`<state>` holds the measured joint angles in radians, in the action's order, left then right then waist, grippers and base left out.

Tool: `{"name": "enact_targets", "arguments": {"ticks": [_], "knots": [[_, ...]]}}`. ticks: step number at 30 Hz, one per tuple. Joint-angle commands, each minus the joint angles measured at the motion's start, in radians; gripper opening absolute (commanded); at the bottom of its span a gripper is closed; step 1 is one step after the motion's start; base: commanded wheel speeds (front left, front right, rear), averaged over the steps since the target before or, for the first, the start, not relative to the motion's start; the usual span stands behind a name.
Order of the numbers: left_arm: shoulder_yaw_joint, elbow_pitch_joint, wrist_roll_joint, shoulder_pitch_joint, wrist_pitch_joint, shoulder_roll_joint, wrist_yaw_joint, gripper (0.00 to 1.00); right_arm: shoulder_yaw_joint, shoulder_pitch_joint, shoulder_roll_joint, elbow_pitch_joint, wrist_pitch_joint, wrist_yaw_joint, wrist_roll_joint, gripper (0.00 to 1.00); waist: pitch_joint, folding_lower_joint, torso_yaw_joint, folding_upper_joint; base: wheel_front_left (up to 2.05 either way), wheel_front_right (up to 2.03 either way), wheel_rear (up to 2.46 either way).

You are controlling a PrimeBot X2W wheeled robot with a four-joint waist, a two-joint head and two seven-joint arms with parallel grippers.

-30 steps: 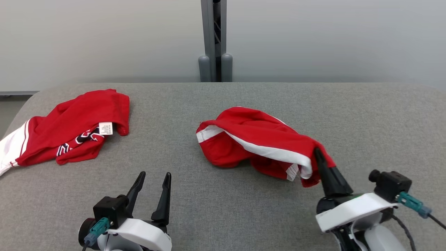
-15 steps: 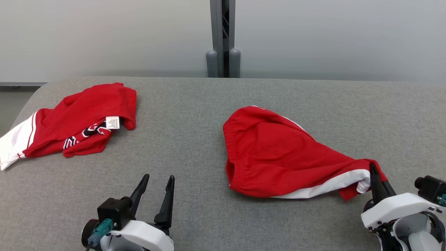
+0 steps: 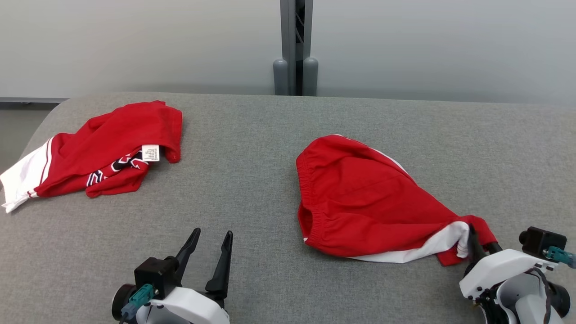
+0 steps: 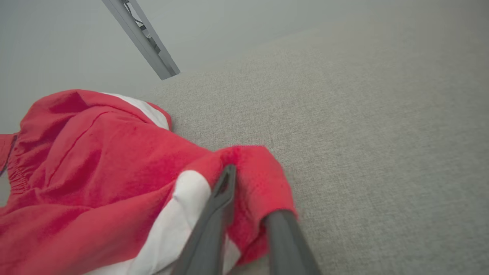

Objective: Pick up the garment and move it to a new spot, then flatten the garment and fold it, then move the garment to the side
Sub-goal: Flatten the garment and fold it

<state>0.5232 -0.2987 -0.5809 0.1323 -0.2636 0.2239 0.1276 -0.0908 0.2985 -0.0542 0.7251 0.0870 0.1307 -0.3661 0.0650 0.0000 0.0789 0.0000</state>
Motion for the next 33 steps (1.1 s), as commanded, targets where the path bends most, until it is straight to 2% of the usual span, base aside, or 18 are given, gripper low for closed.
{"name": "enact_targets", "arguments": {"ticks": [1,9,14,20,28,33], "knots": [[-0.001,-0.001,0.007,0.007,-0.002,0.001,-0.002,1.0,0.006,0.007,-0.01,0.003,0.009,0.0,-0.008,1.0,0.0,0.0,-0.006,0.0,0.0,0.0,0.0],[-0.006,0.006,0.008,0.003,-0.002,0.004,0.004,1.0,0.088,-0.036,-0.053,-0.041,0.036,0.0,-0.065,1.0,0.002,0.0,-0.059,0.0,0.0,0.0,0.0],[-0.013,0.013,0.008,0.0,-0.002,0.008,0.004,1.0,0.109,-0.08,-0.073,-0.105,0.033,0.0,-0.086,1.0,0.007,0.0,-0.104,0.0,0.0,0.0,0.0],[0.012,0.002,0.013,0.004,0.011,0.012,-0.016,1.0,0.105,-0.118,-0.087,-0.2,0.024,0.0,-0.08,1.0,0.012,0.0,-0.158,0.0,0.0,0.0,0.0],[0.099,-0.018,0.064,0.022,0.054,0.034,-0.059,1.0,0.093,-0.147,-0.063,-0.347,0.006,0.0,-0.057,1.0,0.015,0.0,-0.217,0.0,0.0,0.0,0.0],[0.13,-0.038,0.083,0.046,0.072,0.029,-0.072,1.0,0.095,-0.163,-0.047,-0.412,-0.016,0.0,-0.052,1.0,0.021,0.0,-0.238,0.0,0.0,0.0,0.0]]}}
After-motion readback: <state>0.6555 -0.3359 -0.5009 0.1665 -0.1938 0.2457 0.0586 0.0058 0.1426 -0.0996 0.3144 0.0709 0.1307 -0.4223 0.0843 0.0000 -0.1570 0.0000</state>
